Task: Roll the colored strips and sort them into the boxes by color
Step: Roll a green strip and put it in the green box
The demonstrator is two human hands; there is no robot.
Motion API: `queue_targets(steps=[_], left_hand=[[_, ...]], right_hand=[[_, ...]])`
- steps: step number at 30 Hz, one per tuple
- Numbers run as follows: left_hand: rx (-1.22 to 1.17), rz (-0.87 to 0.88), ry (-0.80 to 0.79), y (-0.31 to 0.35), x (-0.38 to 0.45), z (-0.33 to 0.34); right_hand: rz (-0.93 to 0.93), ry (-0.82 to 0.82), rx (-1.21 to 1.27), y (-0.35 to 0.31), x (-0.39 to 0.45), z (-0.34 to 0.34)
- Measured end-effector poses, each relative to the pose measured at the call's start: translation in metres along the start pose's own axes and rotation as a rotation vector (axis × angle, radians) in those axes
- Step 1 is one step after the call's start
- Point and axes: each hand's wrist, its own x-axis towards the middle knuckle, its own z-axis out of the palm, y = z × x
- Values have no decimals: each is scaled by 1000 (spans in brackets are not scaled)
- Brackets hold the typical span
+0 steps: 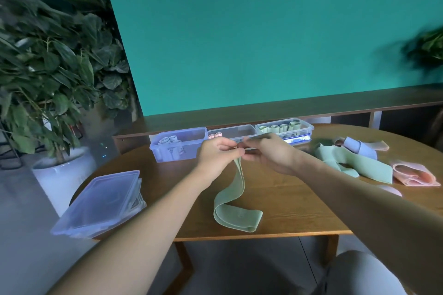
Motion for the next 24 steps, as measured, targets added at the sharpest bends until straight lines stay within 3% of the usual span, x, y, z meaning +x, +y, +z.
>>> queue_targets(steps=[9, 17, 24], left_hand=[[29, 172, -23, 88, -21, -57], [62, 301, -56, 151, -43, -90], [91, 331, -54, 161, -46, -100]], right_hand=[[-237, 45, -289, -68, -41, 26], [-344, 17, -229, -126, -73, 49], [-332, 33, -228, -137, -71, 55]])
